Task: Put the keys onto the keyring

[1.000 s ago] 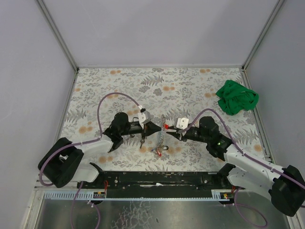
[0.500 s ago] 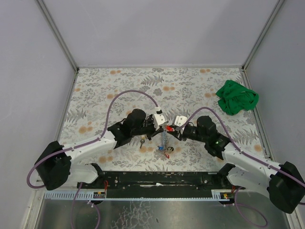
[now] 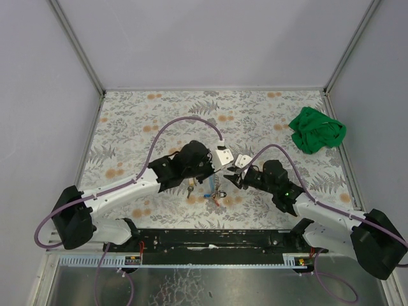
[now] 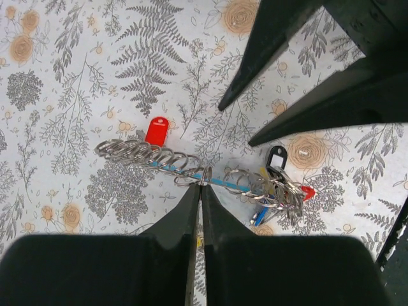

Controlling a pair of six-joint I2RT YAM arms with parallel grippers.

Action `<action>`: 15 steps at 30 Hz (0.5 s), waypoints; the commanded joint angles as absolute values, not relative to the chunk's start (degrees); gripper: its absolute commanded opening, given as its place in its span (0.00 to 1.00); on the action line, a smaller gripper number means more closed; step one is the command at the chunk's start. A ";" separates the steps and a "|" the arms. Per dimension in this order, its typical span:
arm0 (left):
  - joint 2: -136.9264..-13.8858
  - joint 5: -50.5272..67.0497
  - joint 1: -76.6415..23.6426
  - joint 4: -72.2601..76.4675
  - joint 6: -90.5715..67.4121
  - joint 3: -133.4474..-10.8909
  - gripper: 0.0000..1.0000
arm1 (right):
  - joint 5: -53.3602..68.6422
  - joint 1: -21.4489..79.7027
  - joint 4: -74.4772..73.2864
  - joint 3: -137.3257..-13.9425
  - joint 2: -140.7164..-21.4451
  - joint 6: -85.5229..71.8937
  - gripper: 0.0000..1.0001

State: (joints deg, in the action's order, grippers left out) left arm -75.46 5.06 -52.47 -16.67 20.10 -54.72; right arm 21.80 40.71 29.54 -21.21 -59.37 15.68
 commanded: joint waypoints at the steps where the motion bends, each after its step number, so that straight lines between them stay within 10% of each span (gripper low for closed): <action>1: -75.39 2.54 -53.37 -13.79 22.04 -55.06 0.00 | 11.96 40.52 39.40 -18.27 -59.32 10.68 0.40; 15: -72.84 9.78 -53.09 -13.44 22.96 -53.75 0.00 | 23.87 40.51 60.92 -14.32 -69.45 8.88 0.45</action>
